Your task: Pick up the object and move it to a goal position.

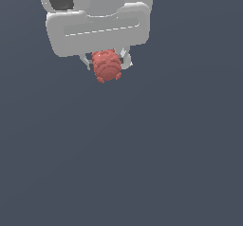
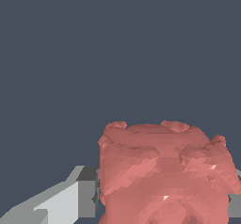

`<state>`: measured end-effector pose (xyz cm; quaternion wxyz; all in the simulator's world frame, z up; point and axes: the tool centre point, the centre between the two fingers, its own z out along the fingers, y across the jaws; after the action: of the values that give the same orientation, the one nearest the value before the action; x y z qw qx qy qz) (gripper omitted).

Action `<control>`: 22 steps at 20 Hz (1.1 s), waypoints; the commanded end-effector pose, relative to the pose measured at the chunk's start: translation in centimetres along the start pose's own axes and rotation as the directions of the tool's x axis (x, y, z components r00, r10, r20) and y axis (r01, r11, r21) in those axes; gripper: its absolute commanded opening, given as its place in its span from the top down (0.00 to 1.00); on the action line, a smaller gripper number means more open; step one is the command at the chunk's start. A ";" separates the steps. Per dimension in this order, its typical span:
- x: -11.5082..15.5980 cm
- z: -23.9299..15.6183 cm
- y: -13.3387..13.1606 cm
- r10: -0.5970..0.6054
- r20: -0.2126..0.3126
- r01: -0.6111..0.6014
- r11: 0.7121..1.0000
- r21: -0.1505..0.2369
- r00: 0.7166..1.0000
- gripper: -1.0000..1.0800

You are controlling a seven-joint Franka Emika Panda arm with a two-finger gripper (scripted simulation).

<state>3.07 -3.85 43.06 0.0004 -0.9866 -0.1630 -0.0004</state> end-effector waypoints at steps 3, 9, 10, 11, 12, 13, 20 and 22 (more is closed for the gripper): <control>0.4 -2.3 0.9 0.000 0.001 0.000 1.000 0.000 1.000 1.00; 1.0 -4.8 1.9 0.000 0.001 0.000 1.000 0.000 1.000 1.00; 1.1 -5.1 2.1 0.000 0.001 0.000 1.000 0.000 1.000 1.00; 1.1 -5.5 2.2 0.000 0.001 0.000 1.000 0.000 1.000 1.00; 1.2 -5.8 2.3 0.000 0.001 0.000 1.000 0.000 1.000 1.00; 1.3 -6.0 2.5 0.000 0.001 0.000 1.000 0.000 1.000 1.00; 1.6 -7.2 3.0 0.000 0.001 0.000 1.000 0.000 1.000 1.00; 1.7 -7.4 3.0 0.000 0.001 0.000 1.000 0.000 1.000 1.00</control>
<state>5.54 -6.16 50.29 0.0002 -0.9866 -0.1629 0.0000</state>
